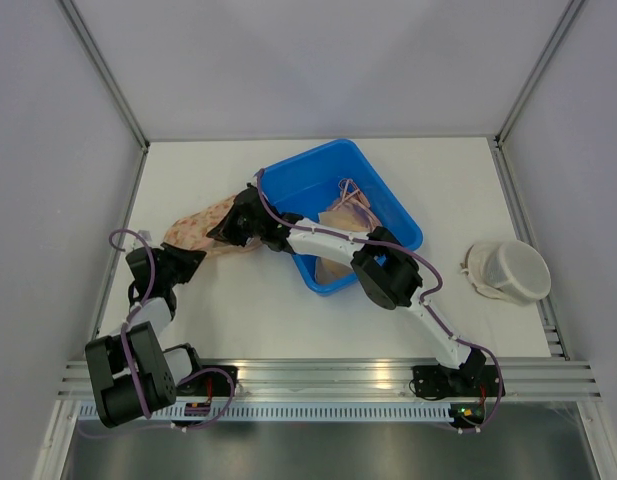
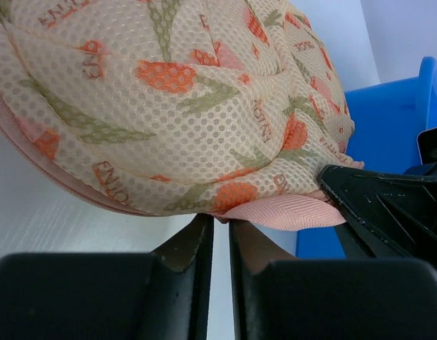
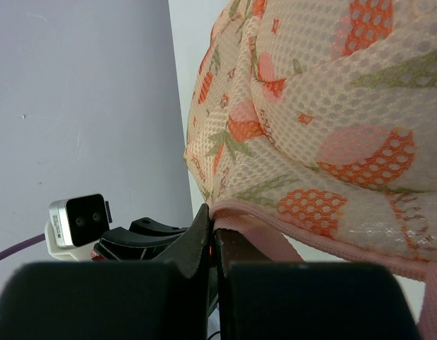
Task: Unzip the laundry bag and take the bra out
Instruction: Unzip the laundry bag at the center of the board.
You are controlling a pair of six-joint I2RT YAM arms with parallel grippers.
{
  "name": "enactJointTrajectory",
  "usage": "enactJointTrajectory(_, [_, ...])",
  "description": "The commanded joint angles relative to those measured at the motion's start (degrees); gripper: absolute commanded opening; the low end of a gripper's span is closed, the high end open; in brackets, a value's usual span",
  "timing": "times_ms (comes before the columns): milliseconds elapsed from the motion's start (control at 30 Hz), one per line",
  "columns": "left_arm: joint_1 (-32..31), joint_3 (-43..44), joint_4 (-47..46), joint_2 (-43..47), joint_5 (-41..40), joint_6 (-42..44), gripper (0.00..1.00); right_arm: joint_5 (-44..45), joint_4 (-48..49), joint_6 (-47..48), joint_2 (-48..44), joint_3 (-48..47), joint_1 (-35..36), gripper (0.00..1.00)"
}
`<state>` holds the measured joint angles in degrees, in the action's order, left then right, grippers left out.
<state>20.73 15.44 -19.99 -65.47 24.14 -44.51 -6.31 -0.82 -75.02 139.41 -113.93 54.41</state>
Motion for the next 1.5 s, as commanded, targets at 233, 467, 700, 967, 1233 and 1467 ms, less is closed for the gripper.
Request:
enactJointTrajectory(233, [-0.17, 3.54, 1.87, -0.27, -2.52, 1.18, 0.05, -0.55, 2.31, -0.03, -4.94, 0.55, -0.01, 0.0])
enactJointTrajectory(467, [-0.17, 5.39, 11.08, 0.96, -8.05, 2.15, 0.02, -0.02, 1.7, 0.49, -4.77, 0.02, -0.27, 0.0])
enactJointTrajectory(700, [-0.08, 7.93, 19.64, 2.98, -16.66, 1.36, 0.02, 0.68, 1.0, 1.55, -4.68, 0.55, -0.36, 0.0])
enactJointTrajectory(967, [0.19, 11.8, 27.98, 4.3, -20.27, 1.18, 0.02, 2.79, -1.99, 3.39, -3.98, 0.73, -0.54, 0.01])
enactJointTrajectory(1233, [1.42, 14.53, 32.55, 0.17, -20.54, 1.36, 0.02, 2.79, -4.8, 4.88, -0.55, -2.34, -0.54, 0.0])
enactJointTrajectory(1467, [2.91, 17.16, 38.96, 0.96, -26.59, 1.62, 0.02, 3.32, -9.27, 8.05, 3.49, -8.22, -0.54, 0.0])
